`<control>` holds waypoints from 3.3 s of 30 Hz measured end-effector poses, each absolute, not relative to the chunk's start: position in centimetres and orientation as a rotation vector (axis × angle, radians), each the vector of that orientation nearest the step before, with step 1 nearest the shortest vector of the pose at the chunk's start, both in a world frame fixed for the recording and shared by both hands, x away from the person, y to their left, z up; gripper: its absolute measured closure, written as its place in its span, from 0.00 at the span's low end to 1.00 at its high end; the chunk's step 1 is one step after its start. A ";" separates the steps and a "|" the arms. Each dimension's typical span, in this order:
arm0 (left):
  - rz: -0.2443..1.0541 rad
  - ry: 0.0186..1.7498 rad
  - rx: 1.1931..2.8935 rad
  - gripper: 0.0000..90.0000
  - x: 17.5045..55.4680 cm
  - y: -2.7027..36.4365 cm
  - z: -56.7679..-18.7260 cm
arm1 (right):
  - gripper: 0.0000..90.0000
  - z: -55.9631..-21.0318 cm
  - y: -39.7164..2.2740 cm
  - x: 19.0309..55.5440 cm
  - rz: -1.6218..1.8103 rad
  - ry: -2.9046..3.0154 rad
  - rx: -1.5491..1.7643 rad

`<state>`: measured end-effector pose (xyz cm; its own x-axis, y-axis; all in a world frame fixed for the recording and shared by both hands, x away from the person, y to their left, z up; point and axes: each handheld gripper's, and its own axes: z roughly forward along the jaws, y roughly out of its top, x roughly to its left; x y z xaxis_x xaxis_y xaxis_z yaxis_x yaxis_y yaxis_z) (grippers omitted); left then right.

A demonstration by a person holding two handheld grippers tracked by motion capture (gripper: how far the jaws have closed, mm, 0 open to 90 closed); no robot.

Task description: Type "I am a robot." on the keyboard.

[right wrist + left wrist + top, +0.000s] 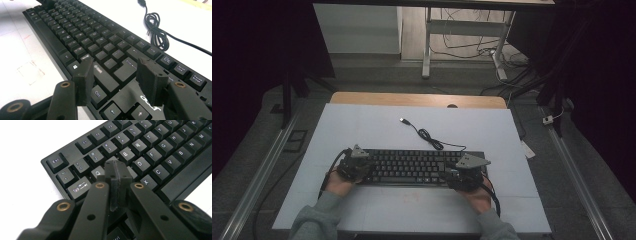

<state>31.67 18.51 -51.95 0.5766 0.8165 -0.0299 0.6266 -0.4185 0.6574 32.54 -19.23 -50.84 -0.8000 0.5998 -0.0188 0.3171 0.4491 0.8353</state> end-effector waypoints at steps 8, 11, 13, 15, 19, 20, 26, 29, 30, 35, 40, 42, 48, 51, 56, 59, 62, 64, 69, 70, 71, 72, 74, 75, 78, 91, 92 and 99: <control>0.408 1.147 2.198 0.99 31.7 18.2 -52.2 | 0.53 -50.9 -19.2 32.5 1.279 2.394 0.781; 0.423 1.137 2.191 0.99 31.5 18.2 -52.0 | 0.53 -50.9 -19.2 32.5 1.277 2.395 0.777; 0.415 1.130 2.164 0.99 31.4 18.3 -51.6 | 0.53 -50.9 -19.2 32.6 1.279 2.394 0.776; 0.415 1.122 2.142 0.99 31.3 18.5 -51.2 | 0.53 -50.9 -19.2 32.6 1.279 2.394 0.780; 0.419 1.113 2.089 0.97 30.9 18.8 -50.4 | 0.53 -50.8 -19.3 32.6 1.278 2.391 0.779; 0.416 1.110 2.076 0.96 30.8 18.9 -50.2 | 0.53 -50.8 -19.3 32.6 1.277 2.391 0.777; 0.393 1.087 2.017 0.82 30.5 19.3 -49.2 | 0.53 -50.8 -19.3 32.6 1.277 2.390 0.777; 0.389 1.084 2.000 0.70 30.4 19.4 -48.9 | 0.53 -50.8 -19.3 32.6 1.276 2.390 0.779; 0.390 1.086 1.996 0.66 30.4 19.4 -48.8 | 0.53 -50.8 -19.3 32.6 1.275 2.390 0.778; 0.393 1.096 1.991 0.53 30.3 19.4 -48.6 | 0.53 -50.8 -19.4 32.7 1.277 2.389 0.778; 0.394 1.104 1.995 0.49 30.3 19.4 -48.6 | 0.53 -50.8 -19.4 32.7 1.276 2.388 0.780; 0.394 1.107 1.995 0.47 30.3 19.3 -48.6 | 0.53 -50.8 -19.4 32.7 1.276 2.388 0.780; 0.400 1.118 1.998 0.42 30.3 19.2 -48.6 | 0.53 -50.8 -19.4 32.6 1.281 2.385 0.784; 0.405 1.117 2.003 0.40 30.3 19.1 -48.6 | 0.53 -50.7 -19.4 32.7 1.282 2.384 0.780; 0.406 1.117 2.011 0.39 30.3 18.9 -48.7 | 0.53 -50.5 -19.2 32.7 1.319 2.373 0.786; 0.406 1.117 2.015 0.38 30.3 18.7 -48.7 | 0.53 -50.3 -19.2 32.8 1.328 2.371 0.788; 0.407 1.112 2.028 0.37 30.3 18.5 -48.8 | 0.53 -50.2 -19.0 32.9 1.354 2.365 0.786; 0.406 1.112 2.035 0.37 30.3 18.4 -48.9 | 0.53 -50.0 -18.9 33.0 1.355 2.368 0.783; 0.409 1.108 2.049 0.36 30.4 18.2 -49.0 | 0.53 -49.8 -18.3 33.3 1.366 2.368 0.769; 0.409 1.108 2.050 0.36 30.4 18.2 -49.0 | 0.53 -49.8 -18.1 33.4 1.380 2.362 0.769; 0.409 1.108 2.052 0.36 30.4 18.2 -49.1 | 0.53 -49.7 -18.0 33.4 1.374 2.370 0.762; 0.410 1.108 2.055 0.36 30.4 18.2 -49.1 | 0.53 -49.7 -17.8 33.5 1.379 2.368 0.760; 0.409 1.108 2.058 0.36 30.5 18.2 -49.1 | 0.53 -49.7 -17.5 33.6 1.374 2.379 0.752; 0.404 1.112 2.056 0.36 30.5 18.1 -49.2 | 0.53 -49.6 -17.3 33.7 1.369 2.379 0.748; 0.403 1.111 2.062 0.36 30.6 18.1 -49.3 | 0.53 -49.6 -16.7 33.8 1.375 2.390 0.735; 0.401 1.114 2.079 0.35 30.7 18.0 -49.6 | 0.56 -49.5 -14.0 34.2 1.373 2.451 0.684; 0.400 1.114 2.080 0.35 30.7 17.9 -49.6 | 0.56 -49.5 -13.7 34.2 1.375 2.453 0.684; 0.401 1.115 2.081 0.35 30.7 18.0 -49.6 | 0.63 -49.7 -12.1 34.3 1.329 2.510 0.632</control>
<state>30.67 17.96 -49.65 0.5752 0.8155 -0.0638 0.5879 -0.3579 0.7254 34.33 -12.07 -49.69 -0.8801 0.4748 -0.0022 0.2651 0.4953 0.8273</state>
